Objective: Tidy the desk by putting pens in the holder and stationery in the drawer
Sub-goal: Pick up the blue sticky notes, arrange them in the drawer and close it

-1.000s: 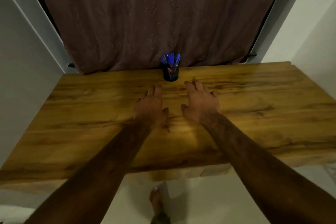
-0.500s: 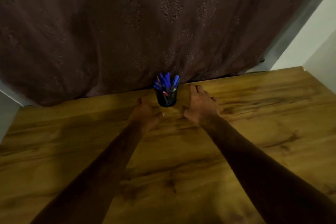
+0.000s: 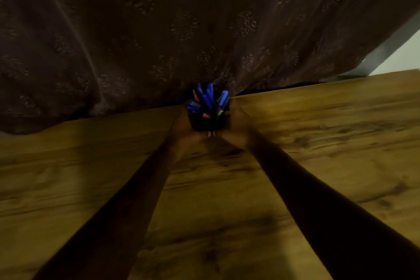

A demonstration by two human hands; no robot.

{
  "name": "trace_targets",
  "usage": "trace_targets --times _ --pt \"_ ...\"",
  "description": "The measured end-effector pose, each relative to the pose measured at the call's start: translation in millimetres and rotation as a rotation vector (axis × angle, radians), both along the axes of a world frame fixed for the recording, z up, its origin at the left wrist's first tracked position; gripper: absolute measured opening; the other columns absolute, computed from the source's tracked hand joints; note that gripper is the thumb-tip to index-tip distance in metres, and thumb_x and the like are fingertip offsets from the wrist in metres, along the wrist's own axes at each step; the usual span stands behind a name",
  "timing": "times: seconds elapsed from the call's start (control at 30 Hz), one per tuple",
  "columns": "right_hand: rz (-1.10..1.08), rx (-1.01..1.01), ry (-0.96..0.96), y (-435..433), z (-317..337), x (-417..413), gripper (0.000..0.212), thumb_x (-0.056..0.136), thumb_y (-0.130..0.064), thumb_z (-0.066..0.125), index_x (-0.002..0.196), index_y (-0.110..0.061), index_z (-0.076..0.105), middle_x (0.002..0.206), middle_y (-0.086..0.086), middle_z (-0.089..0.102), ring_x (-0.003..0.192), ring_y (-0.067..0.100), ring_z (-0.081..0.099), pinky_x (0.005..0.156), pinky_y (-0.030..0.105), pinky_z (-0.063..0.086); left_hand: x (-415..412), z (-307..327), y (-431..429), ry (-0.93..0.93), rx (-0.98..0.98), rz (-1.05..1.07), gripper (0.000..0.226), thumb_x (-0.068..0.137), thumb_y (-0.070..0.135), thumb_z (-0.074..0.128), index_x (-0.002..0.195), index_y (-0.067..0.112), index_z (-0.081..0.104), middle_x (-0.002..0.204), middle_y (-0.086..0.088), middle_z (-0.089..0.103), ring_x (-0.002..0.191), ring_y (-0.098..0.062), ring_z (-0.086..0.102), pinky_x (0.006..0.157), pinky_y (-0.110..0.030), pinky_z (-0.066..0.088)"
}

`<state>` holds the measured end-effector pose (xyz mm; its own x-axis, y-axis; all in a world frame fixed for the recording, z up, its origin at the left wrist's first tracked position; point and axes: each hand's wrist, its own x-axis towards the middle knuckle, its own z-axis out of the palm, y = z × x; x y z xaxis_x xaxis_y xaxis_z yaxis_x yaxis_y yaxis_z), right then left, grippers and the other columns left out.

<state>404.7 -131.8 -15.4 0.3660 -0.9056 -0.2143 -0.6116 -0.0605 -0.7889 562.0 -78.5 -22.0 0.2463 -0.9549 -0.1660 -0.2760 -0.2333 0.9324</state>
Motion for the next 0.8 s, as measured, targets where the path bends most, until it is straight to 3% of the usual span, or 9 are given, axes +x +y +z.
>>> trace_targets --times 0.03,0.1,0.17,0.27,0.33,0.47,0.53,0.67,0.8 --pt "-0.004 0.008 -0.037 -1 -1 2 0.048 0.071 -0.022 0.082 0.108 -0.042 0.059 0.105 -0.011 0.068 0.106 0.018 0.067 0.094 0.040 0.056 -1 1 -1 -0.021 0.017 -0.008 0.064 0.071 -0.003 0.083 0.127 0.006 0.054 0.111 0.001 0.065 0.108 -0.019 0.064 0.092 -0.033 0.052" --pt "0.010 0.053 -0.068 -5 1 4 0.039 0.080 -0.014 0.080 0.092 -0.043 0.056 0.091 -0.020 0.062 0.094 0.007 0.066 0.081 0.014 0.052 -3 2 -3 0.077 0.006 0.005 0.062 0.070 -0.001 0.084 0.126 0.007 0.057 0.114 -0.004 0.068 0.108 -0.021 0.066 0.091 -0.038 0.054" --pt "0.010 0.042 -0.063 -6 1 0 0.041 0.081 -0.019 0.082 0.099 -0.039 0.050 0.089 -0.024 0.057 0.083 -0.006 0.057 0.067 0.004 0.044 -3 0 -5 0.125 -0.022 0.032 0.064 0.067 -0.004 0.084 0.124 0.012 0.061 0.119 -0.007 0.069 0.107 -0.020 0.067 0.092 -0.040 0.056" --pt "-0.002 0.004 -0.062 -3 1 -2 0.071 0.072 -0.035 0.087 0.131 -0.031 0.049 0.111 -0.016 0.064 0.104 0.008 0.063 0.086 0.023 0.050 -4 2 -5 0.123 -0.021 0.020 0.062 0.063 0.000 0.084 0.122 0.008 0.063 0.117 -0.009 0.071 0.107 -0.023 0.068 0.087 -0.039 0.058" --pt "-0.016 -0.019 -0.070 -1 3 -8 0.082 0.067 -0.037 0.088 0.137 -0.029 0.046 0.119 -0.009 0.066 0.111 0.015 0.064 0.094 0.035 0.054 -11 4 -5 0.099 -0.026 0.019 0.061 0.066 -0.007 0.083 0.121 0.008 0.063 0.115 -0.006 0.071 0.107 -0.023 0.068 0.085 -0.033 0.058" --pt "-0.045 -0.032 -0.139 2 7 -34 0.079 0.073 -0.012 0.087 0.141 -0.019 0.046 0.112 -0.015 0.063 0.099 -0.001 0.062 0.092 0.020 0.053 -38 16 -10 0.016 -0.061 -0.015 0.063 0.067 -0.010 0.082 0.123 0.007 0.057 0.107 0.009 0.065 0.096 -0.002 0.061 0.078 -0.009 0.050" --pt "-0.060 -0.061 -0.137 4 10 -56 0.085 0.071 -0.019 0.088 0.144 -0.024 0.044 0.119 -0.011 0.066 0.105 0.005 0.065 0.095 0.031 0.055 -58 18 -14 -0.018 -0.064 -0.039 0.062 0.066 -0.010 0.083 0.116 0.015 0.056 0.096 0.020 0.059 0.086 0.008 0.056 0.069 -0.001 0.044" --pt "-0.092 -0.087 -0.148 1 16 -109 0.083 0.071 -0.024 0.089 0.142 -0.024 0.046 0.125 -0.002 0.067 0.113 0.017 0.065 0.096 0.036 0.053 -103 19 -24 -0.097 -0.068 -0.088 0.050 0.065 -0.003 0.085 0.103 0.019 0.062 0.092 0.018 0.063 0.083 0.009 0.058 0.068 0.000 0.042" --pt "-0.159 -0.066 -0.169 -5 22 -169 0.085 0.068 -0.030 0.088 0.142 -0.025 0.045 0.125 -0.006 0.066 0.111 0.015 0.066 0.093 0.036 0.056 -163 22 -43 -0.090 -0.066 -0.174 0.051 0.066 0.000 0.085 0.110 0.017 0.066 0.102 0.011 0.068 0.092 0.000 0.064 0.075 -0.006 0.046"
